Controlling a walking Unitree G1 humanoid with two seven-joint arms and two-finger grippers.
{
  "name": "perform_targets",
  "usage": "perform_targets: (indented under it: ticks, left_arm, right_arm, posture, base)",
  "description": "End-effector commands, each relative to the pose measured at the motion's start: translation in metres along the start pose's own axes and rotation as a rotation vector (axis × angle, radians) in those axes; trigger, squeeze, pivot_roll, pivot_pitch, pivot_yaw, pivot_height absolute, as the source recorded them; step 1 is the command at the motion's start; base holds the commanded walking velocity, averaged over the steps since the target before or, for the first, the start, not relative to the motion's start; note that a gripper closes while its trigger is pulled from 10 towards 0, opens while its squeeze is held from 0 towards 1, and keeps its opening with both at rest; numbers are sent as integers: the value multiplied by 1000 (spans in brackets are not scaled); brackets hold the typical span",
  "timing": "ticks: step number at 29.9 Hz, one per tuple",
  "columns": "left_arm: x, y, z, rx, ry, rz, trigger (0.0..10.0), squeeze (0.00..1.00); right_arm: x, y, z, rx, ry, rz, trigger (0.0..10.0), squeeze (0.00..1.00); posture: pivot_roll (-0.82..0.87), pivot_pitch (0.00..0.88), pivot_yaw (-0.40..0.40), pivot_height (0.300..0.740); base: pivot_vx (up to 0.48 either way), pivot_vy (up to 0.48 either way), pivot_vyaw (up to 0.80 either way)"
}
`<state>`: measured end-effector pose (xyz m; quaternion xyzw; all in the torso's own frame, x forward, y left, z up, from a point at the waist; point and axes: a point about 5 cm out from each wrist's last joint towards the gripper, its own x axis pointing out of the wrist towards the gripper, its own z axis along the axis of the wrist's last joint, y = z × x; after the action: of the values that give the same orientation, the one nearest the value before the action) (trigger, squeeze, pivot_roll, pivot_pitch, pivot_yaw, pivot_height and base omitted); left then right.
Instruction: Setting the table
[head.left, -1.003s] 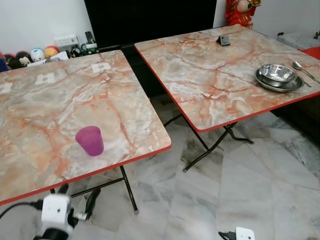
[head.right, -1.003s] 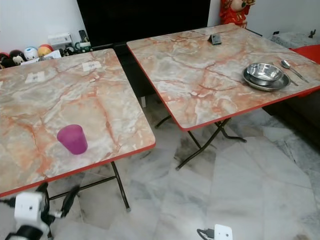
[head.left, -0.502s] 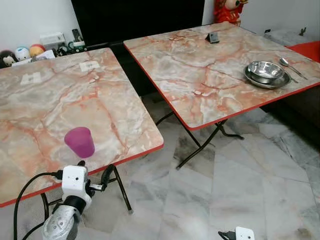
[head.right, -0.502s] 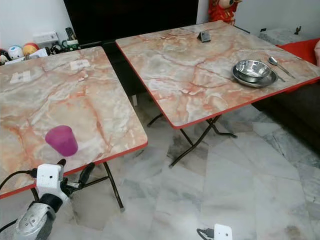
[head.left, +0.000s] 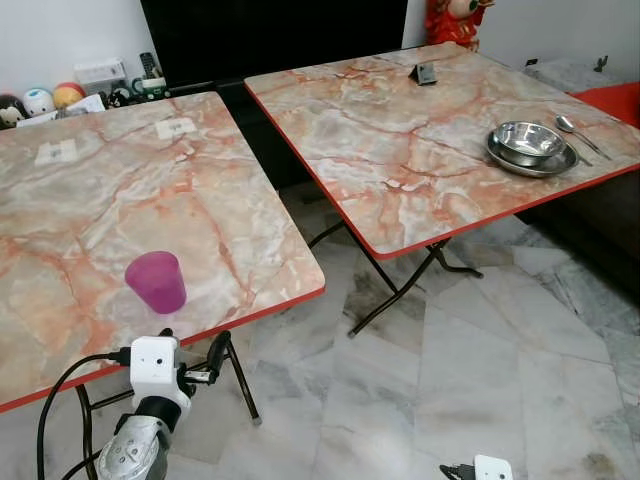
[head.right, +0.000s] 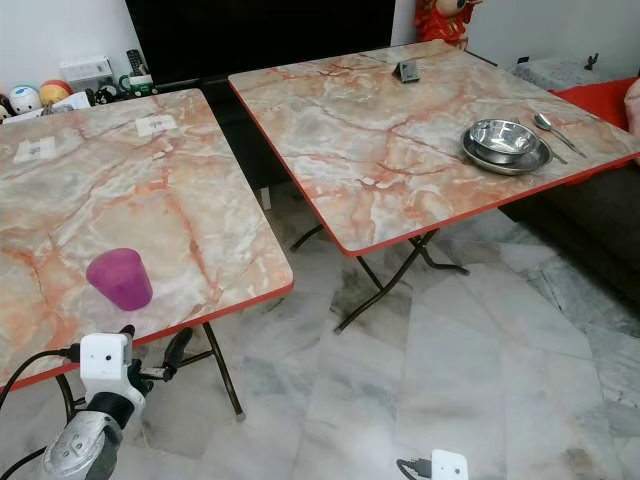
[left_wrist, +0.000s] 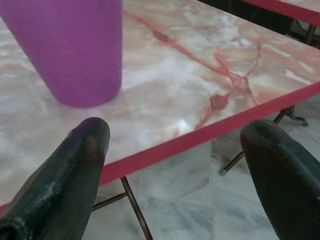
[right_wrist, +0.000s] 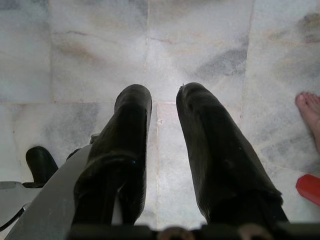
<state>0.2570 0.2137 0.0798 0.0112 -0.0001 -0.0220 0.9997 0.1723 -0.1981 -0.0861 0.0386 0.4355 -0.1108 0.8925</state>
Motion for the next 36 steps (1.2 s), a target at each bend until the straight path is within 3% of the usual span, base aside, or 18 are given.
perform_targets:
  ticks: [1, 6, 16, 36]
  left_arm:
    - [-3, 5, 5, 3, -20, 12, 10000, 0]
    - [-11, 10, 9, 25, -25, 23, 10000, 0]
    - [-10, 5, 12, 27, -32, 9, 10000, 0]
    - [-8, -9, 20, 18, -53, -65, 10000, 0]
  right_arm:
    - [-1, -1, -6, 1, 17, -4, 10000, 0]
    - [-2, 1, -8, 0, 27, 3, 10000, 0]
    - [-2, 4, -9, 4, 28, 8, 10000, 0]
    - [-2, 8, -9, 13, 24, 11, 10000, 0]
  posture:
    - [14, 84, 0, 740]
    - [21, 89, 3, 740]
    - [24, 95, 8, 740]
    - [22, 111, 19, 740]
  base:
    - [0, 0, 0]
    - [0, 313, 0]
    - [0, 412, 0]
    - [0, 0, 0]
